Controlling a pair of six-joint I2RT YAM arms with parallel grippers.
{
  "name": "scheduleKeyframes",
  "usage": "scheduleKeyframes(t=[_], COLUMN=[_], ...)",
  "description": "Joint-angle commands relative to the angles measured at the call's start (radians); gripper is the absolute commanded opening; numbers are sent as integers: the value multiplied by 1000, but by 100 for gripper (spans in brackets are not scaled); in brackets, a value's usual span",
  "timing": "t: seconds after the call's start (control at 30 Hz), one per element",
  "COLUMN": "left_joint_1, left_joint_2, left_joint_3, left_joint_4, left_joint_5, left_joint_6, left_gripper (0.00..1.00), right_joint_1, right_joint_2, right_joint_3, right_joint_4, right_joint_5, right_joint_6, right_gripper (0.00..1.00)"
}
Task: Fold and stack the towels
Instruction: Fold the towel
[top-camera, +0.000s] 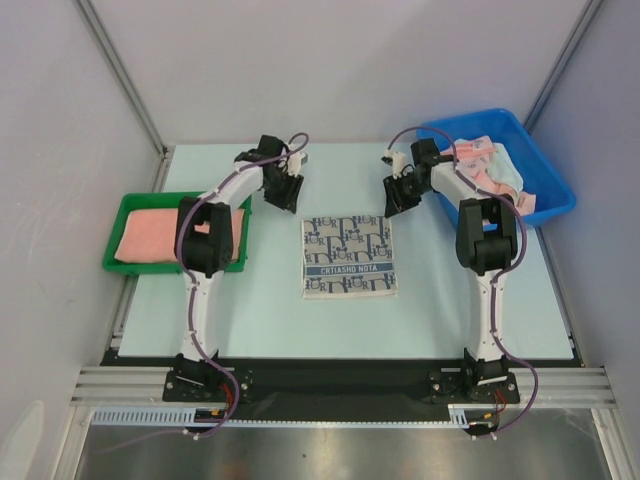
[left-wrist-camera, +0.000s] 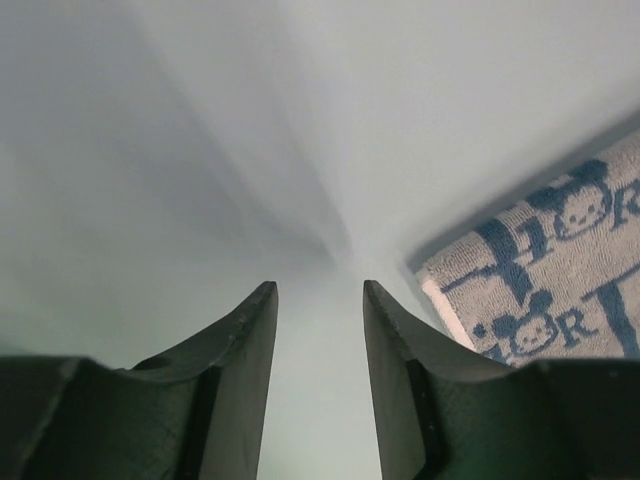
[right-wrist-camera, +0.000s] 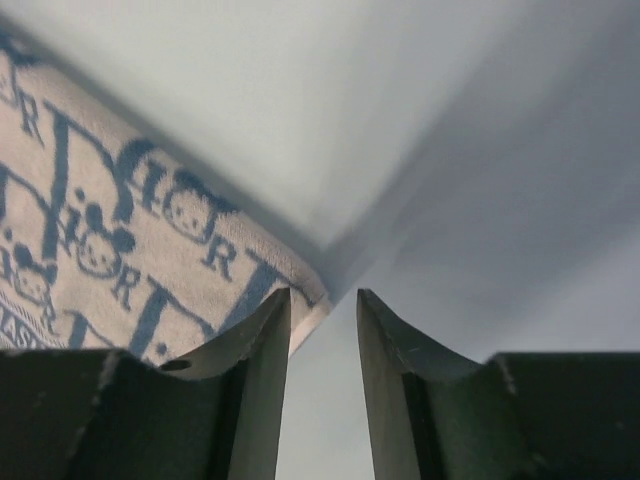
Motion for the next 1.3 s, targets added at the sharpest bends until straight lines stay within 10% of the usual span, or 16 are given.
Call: scheduleKeyframes(t=[0.0,0.3,0.57,1.07,1.27], left_joint_1=[1,-37,-136,-244,-250], left_joint_2=[-113,-519,-670,-480,-458], left_joint_3=[63,-427,-820,-833,-814], left_joint_4=[-20,119,329,323,294], left_joint_5=[-150,-128,38,-121,-155], left_joint_6=[-134,-479,-573,-637,-634], left_gripper=[44,41,39,35,6], right_joint_1=[15,60,159,236,236], right_joint_2=[-43,-385,-531,-596,-596], right_joint_3=[81,-220,-563,-749,-752], right_joint_4=[23,23,109,196,208], right_joint_5=[83,322,339,354,359], right_joint_6=[169,667,668,673,676], right_gripper=[39,38,37,33,33])
